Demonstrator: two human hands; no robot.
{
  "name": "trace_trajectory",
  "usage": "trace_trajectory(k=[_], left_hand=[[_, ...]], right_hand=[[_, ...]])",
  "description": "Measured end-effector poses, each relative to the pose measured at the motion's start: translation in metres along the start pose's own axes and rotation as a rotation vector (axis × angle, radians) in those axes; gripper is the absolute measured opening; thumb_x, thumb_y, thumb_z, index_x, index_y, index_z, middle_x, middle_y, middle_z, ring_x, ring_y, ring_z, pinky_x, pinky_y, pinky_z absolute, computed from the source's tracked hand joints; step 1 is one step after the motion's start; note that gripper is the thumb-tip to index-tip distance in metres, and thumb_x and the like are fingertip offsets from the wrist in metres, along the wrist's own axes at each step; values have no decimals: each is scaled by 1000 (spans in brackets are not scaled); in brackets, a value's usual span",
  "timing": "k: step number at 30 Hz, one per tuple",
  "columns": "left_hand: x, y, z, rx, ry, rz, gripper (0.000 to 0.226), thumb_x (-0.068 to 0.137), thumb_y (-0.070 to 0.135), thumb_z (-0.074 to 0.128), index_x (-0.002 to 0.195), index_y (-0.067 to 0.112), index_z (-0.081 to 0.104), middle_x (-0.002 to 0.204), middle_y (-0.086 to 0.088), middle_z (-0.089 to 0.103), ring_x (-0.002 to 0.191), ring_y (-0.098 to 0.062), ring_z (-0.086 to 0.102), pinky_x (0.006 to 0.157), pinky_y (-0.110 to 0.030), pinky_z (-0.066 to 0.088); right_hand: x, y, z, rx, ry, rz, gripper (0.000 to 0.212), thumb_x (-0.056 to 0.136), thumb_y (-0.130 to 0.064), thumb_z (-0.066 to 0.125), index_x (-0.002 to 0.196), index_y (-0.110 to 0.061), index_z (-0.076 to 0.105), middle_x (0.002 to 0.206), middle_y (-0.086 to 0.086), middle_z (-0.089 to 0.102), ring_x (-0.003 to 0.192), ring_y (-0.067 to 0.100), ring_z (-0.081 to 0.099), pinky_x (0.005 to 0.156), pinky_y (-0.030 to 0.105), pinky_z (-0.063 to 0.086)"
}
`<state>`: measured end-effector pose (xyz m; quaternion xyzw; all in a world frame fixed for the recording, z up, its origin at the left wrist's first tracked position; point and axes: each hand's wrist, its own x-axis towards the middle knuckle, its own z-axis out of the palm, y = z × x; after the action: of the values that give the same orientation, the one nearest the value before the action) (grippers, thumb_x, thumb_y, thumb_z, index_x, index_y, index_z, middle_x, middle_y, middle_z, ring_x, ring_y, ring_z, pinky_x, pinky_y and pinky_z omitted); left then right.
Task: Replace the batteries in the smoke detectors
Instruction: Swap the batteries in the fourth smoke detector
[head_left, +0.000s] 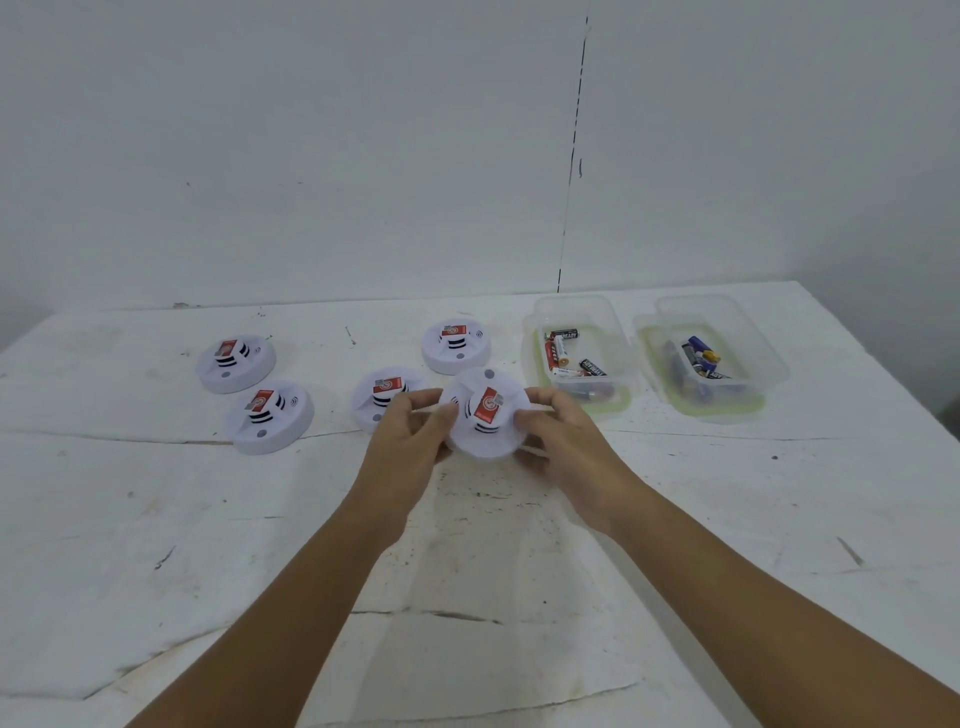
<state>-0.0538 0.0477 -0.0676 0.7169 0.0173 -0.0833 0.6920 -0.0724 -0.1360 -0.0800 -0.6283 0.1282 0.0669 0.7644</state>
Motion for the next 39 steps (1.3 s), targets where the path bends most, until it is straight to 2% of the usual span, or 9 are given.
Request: trace_trajectory(k=[7,11,16,18,20,23,27,30,39], left_hand=[[8,28,-17,532,-350,254,22,103,31,61,122,26,72,110,10,77,105,-7,71,93,-28,58],[12,35,-12,511,-344,227,25,100,29,67,124,26,61,102,3,78,94,-11,75,85,-32,62],[11,29,-5,307,-93,198,27,102,35,62,126,26,54,105,2,72,95,-10,68,73,-16,53],[8,18,-5,265,3,151,27,103,41,59,126,26,54,109,2,68,100,-15,66,86,-27,56],[2,4,-5,277,19,88,25,105,43,55,124,26,55,110,4,66,101,-17,65,92,-36,54],[-10,-11,-3,297,-50,48,20,107,39,49,116,25,62,107,7,68,95,-11,63,81,-25,48],[-6,-18,-1,296,-60,119,23,110,29,46,122,25,65,112,9,70,100,-9,64,82,-19,47],[1,-21,2,309,0,175,30,112,28,42,132,25,64,122,10,70,113,-5,63,91,-20,51],[-3,-32,11,451,96,296,35,111,35,43,141,31,61,129,19,67,118,13,57,89,-1,42]], right_hand=[[-2,-16,-8,-372,-250,-167,43,101,-35,66,143,-37,55,128,-6,69,115,9,68,96,30,56],[-2,-20,-10,-437,-289,-199,47,101,-28,67,146,-34,55,116,-3,75,104,12,72,81,23,56],[1,-9,-10,-202,-129,-109,28,102,-23,67,129,-29,70,112,9,74,99,27,70,91,44,58],[2,-3,-9,-19,-62,-38,25,102,-19,65,127,-21,69,115,14,75,94,26,71,84,42,58],[0,1,-7,149,-6,15,25,102,-16,65,127,-13,65,112,15,76,88,24,71,78,40,59],[0,6,-5,283,32,45,21,103,-13,62,123,-11,58,109,12,75,90,25,73,82,43,62],[-2,11,-11,-164,-14,-100,18,106,-29,58,123,-34,55,116,4,70,108,25,70,101,50,56],[-6,12,-18,-591,-67,-284,32,108,-38,52,140,-37,48,111,-3,69,106,19,66,95,37,52],[3,25,-29,-681,-79,-381,50,110,-42,45,158,-29,38,149,-17,56,135,2,52,114,33,44]])
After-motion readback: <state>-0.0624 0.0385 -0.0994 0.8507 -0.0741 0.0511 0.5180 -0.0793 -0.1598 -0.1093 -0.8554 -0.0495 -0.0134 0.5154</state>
